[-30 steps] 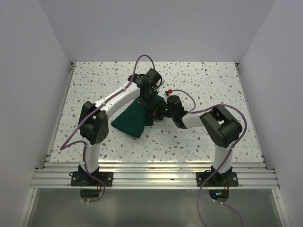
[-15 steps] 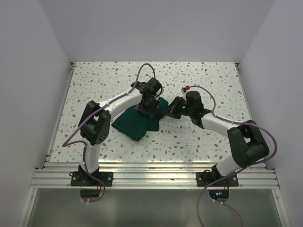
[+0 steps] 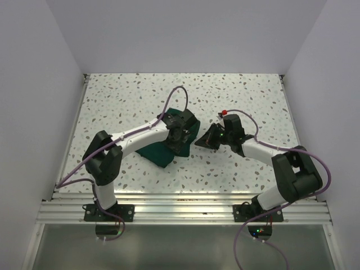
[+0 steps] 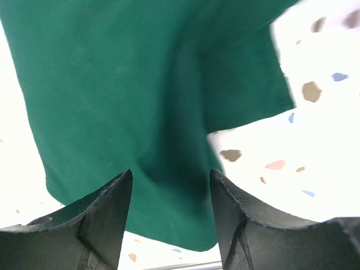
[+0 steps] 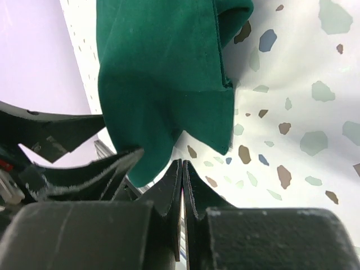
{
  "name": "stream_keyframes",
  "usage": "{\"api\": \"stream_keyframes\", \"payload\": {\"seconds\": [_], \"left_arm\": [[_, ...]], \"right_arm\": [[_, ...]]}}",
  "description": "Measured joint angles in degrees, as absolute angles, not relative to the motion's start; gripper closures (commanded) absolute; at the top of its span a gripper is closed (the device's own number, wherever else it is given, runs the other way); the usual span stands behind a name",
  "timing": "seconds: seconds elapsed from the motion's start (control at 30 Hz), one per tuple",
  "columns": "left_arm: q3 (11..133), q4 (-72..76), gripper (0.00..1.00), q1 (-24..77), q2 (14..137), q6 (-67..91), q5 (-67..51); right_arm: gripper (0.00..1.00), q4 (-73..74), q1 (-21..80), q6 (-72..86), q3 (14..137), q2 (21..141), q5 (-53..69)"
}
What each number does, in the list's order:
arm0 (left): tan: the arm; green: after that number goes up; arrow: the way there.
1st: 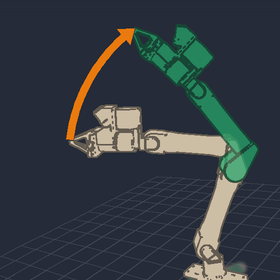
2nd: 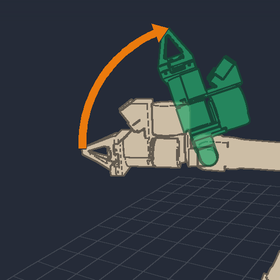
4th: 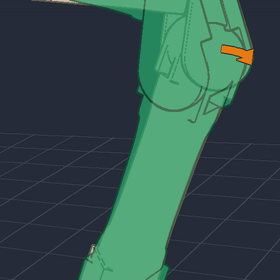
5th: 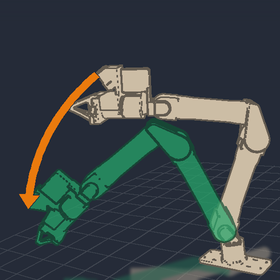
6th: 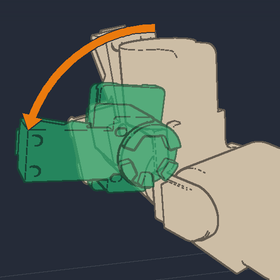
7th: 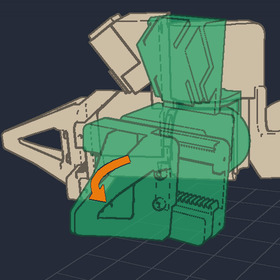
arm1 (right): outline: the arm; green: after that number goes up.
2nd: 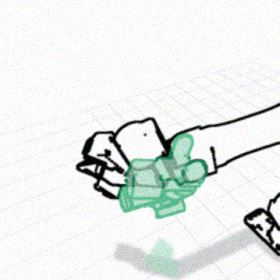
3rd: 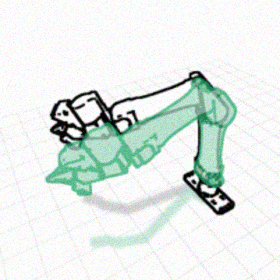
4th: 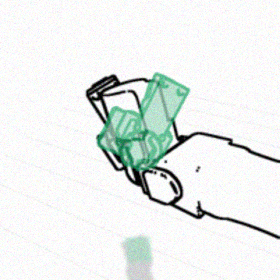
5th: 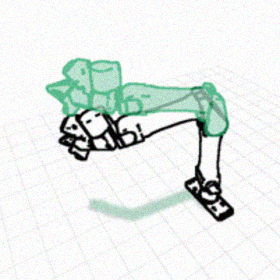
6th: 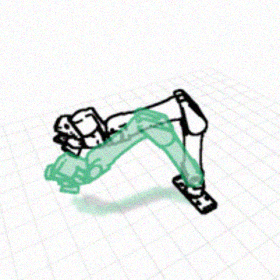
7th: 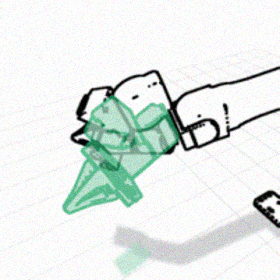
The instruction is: Prepare the surgical pack
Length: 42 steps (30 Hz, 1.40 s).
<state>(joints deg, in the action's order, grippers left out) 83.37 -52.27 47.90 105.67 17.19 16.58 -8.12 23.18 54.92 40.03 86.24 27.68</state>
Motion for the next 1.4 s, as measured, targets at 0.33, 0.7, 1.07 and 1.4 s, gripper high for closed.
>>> {"api": "stream_keyframes", "payload": {"seconds": [0.33,0.7,1.07,1.4], "left_arm": [[80.25,-51.4,0.64,47.62,104.36,18.35,18.44],[83.46,-52.36,1.0,47.11,106.06,16.93,16.12],[88.31,-53.04,1.0,45.71,106.06,16.95,11.07],[88.42,-54.39,1.0,44.29,105.95,15.88,10.09]], "right_arm": [[0.98,-8.49,23.18,55.05,39.4,86.21,28.69],[1.0,-15.42,28.1,59.77,41.3,90.72,31.07],[1.0,-24.75,32.91,66.96,45.8,99.81,30.96],[1.0,-34.35,38.2,72.95,50.59,111.18,22.74]]}}
